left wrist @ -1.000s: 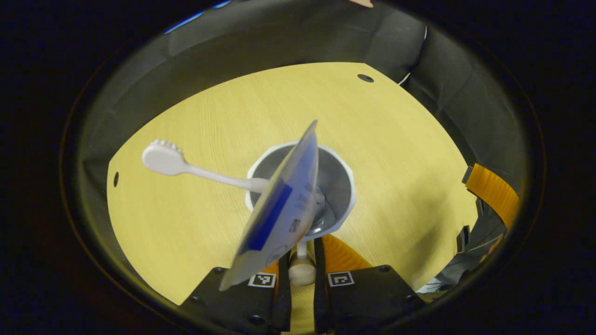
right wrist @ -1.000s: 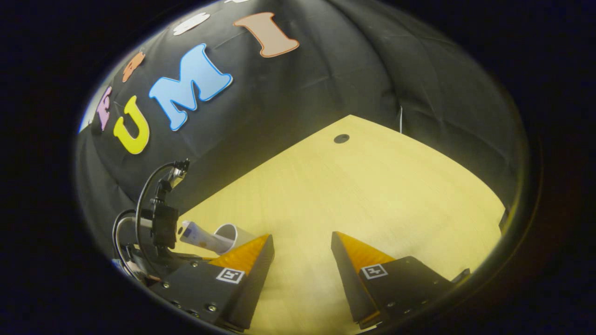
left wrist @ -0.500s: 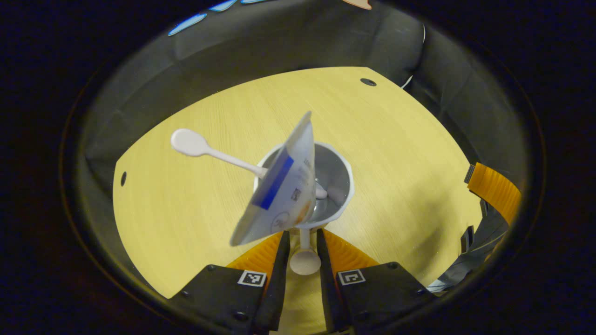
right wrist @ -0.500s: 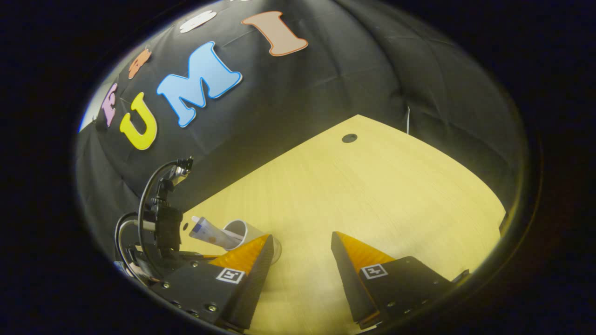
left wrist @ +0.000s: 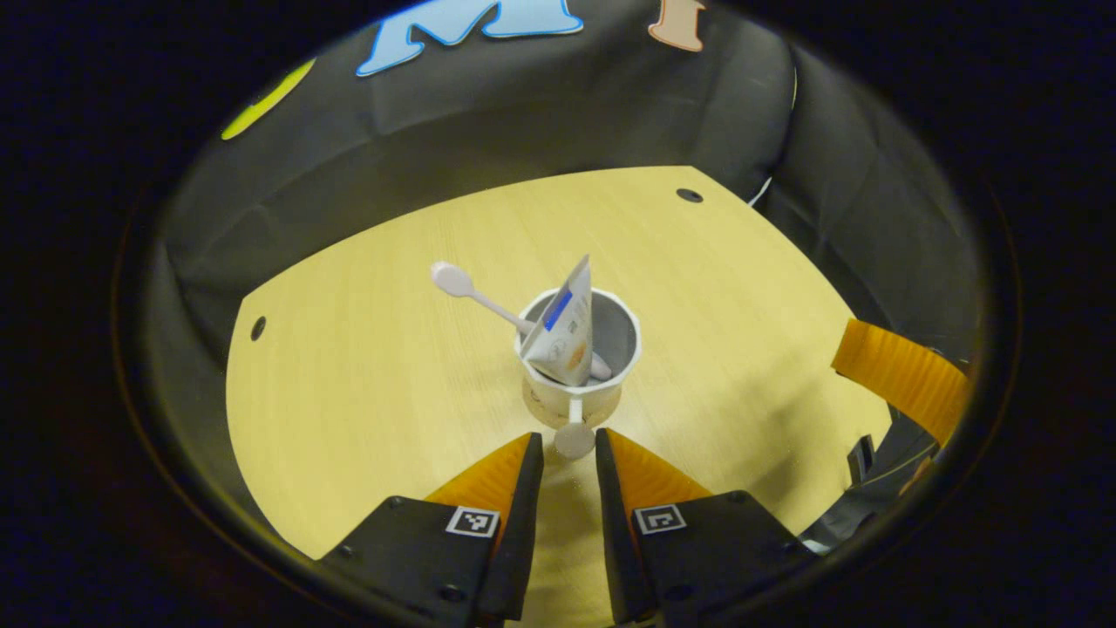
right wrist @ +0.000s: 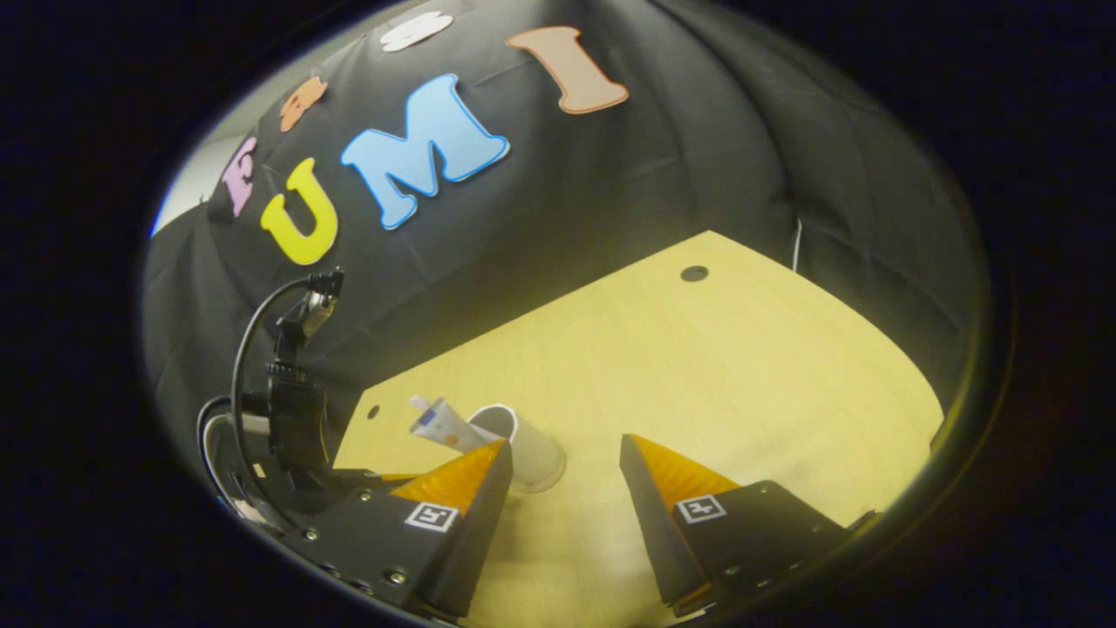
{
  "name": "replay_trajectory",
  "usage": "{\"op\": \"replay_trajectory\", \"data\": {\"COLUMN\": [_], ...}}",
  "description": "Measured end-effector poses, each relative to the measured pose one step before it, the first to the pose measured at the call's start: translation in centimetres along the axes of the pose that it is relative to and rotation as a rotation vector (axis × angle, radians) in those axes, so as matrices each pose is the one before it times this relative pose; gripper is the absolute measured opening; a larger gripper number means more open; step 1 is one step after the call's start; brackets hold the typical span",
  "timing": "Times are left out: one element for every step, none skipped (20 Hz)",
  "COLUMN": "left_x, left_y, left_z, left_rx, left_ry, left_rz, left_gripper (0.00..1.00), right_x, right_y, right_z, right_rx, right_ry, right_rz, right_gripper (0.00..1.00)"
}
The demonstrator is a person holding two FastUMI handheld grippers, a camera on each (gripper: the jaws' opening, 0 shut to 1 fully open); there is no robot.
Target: Put the toothbrush and toothpaste on the desktop into the cup, then pick up the cup and place it on the coaster on the desktop.
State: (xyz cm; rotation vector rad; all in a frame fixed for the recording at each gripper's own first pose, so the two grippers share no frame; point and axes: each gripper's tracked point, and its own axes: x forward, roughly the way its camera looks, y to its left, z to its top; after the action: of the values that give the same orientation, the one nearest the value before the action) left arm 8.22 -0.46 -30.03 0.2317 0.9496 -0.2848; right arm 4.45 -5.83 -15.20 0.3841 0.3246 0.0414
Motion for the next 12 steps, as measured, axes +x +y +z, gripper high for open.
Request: {"op": "replay_trajectory", "data": {"left_x": [-0.995, -1.112, -1.131, -1.12, -1.119, -1.23, -1.204, -1.091, -0.678, -0.747, -0.518, -0.107], "left_y": [0.413, 0.447, 0.405, 0.459, 0.625, 0.556, 0.576, 0.427, 0.162, 0.386, 0.371, 0.092], "left_z": [0.311, 0.36, 0.557, 0.883, 0.992, 1.351, 1.173, 1.474, 1.021, 1.504, 0.595, 0.438], "left_rx": [-0.00077, -0.00184, -0.00566, -0.00853, -0.00896, -0.00911, -0.00878, -0.00864, -0.00894, -0.00873, -0.00855, -0.01101], "left_ry": [-0.03352, -0.04143, -0.0453, -0.05096, -0.05639, -0.06146, -0.06225, -0.0703, -0.07238, -0.07681, -0.07441, -0.07078], "left_rz": [0.0182, 0.01523, 0.01364, 0.01274, 0.01252, 0.0085, 0.0141, 0.0154, 0.01195, 0.01765, 0.01605, 0.01386], "left_gripper": [0.49, 0.48, 0.49, 0.49, 0.42, 0.42, 0.42, 0.46, 0.42, 0.42, 0.42, 0.42], "right_x": [-0.462, -0.413, -0.471, -0.419, -0.47, -0.45, -0.859, -0.416, -0.464, -0.438, -0.524, -0.113], "right_y": [0.68, 0.731, 0.685, 0.762, 0.744, 0.762, 1.068, 0.649, 0.646, 0.705, 0.611, 0.456], "right_z": [0.319, 0.492, 0.696, 0.818, 0.931, 0.889, 0.896, 1.16, 1.221, 1.224, 1.307, 1.449], "right_rx": [-0.02052, -0.02102, -0.02045, -0.01844, -0.01968, -0.02193, -0.02397, -0.02808, -0.02948, -0.0269, -0.0263, -0.02744], "right_ry": [-0.01042, -0.01253, -0.01687, -0.02007, -0.01912, -0.02167, -0.02444, -0.02525, -0.02946, -0.02926, -0.03252, -0.03125], "right_rz": [0.00963, 0.00984, 0.01008, 0.01079, 0.01032, 0.00984, 0.00902, 0.00713, 0.00589, 0.00712, 0.00361, 0.00177], "right_gripper": [0.76, 0.76, 0.76, 0.76, 0.76, 0.76, 0.76, 0.76, 0.75, 0.75, 0.75, 0.76]}}
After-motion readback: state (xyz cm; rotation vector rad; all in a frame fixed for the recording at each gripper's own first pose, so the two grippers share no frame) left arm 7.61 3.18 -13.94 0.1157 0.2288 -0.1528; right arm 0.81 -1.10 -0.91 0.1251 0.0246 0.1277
